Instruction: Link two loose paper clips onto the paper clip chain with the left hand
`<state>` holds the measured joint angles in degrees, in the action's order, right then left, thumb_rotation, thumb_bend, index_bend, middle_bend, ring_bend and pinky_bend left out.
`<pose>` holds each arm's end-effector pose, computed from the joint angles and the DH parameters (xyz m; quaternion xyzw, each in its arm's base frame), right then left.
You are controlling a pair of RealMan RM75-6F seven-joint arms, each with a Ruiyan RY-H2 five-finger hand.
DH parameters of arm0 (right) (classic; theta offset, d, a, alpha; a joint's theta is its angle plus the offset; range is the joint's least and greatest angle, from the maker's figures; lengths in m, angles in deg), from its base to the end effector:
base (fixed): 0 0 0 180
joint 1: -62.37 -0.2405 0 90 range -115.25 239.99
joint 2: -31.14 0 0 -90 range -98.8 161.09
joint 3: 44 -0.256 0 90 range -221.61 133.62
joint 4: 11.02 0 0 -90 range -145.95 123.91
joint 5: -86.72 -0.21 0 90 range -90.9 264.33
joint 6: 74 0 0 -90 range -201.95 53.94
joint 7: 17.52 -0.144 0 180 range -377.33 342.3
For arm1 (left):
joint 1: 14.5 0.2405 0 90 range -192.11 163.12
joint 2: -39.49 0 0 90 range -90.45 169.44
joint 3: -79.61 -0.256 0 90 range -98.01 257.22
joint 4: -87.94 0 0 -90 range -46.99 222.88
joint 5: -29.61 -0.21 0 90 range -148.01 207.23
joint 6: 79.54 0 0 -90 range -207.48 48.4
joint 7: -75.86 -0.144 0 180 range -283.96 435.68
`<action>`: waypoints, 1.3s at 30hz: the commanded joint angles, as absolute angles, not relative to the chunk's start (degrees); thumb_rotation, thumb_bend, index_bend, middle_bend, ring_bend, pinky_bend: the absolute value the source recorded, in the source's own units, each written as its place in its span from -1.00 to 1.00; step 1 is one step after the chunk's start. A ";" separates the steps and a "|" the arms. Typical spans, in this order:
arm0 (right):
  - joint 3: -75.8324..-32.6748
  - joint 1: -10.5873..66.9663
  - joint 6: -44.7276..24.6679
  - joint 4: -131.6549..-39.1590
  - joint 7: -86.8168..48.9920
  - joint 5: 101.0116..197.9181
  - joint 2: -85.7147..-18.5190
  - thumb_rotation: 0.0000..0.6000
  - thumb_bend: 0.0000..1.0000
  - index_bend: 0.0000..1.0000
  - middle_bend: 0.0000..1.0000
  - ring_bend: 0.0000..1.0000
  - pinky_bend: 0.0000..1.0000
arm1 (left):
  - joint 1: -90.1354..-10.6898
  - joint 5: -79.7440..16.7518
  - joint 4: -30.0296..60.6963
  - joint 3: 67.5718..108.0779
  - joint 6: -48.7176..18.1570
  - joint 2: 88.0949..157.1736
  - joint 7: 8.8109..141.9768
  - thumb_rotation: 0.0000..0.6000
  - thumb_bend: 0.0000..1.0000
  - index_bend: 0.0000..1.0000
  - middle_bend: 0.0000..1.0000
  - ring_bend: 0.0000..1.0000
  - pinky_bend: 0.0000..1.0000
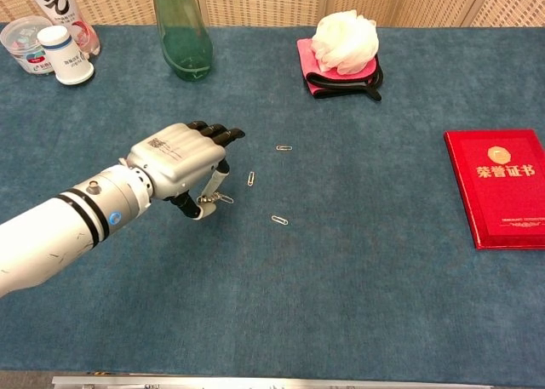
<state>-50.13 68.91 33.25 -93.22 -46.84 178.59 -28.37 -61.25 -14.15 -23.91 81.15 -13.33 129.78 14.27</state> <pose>-0.3284 -0.1178 0.2498 0.4863 -0.3370 0.5594 0.5805 -0.0947 0.2447 -0.0424 -0.8482 -0.2886 -0.2235 0.3838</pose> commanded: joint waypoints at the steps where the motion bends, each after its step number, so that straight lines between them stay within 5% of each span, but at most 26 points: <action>1: -50.23 69.08 33.50 -93.01 -47.25 178.47 -28.40 1.00 -0.40 -0.72 -0.69 -0.83 -0.42 | -61.93 -13.37 -23.13 81.43 -13.66 130.11 14.52 1.00 -0.37 0.22 -1.00 -1.00 -0.83; 39: -52.22 71.10 35.43 -90.18 -54.10 175.61 -28.50 1.00 -0.40 -0.72 -0.69 -0.83 -0.42 | -68.14 -8.38 -15.44 83.32 -16.40 132.46 21.24 1.00 -0.36 0.22 -1.00 -1.00 -0.78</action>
<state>-52.21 71.09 35.43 -90.18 -54.10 175.62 -28.49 -68.13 -8.39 -15.45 83.33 -16.39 132.44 21.22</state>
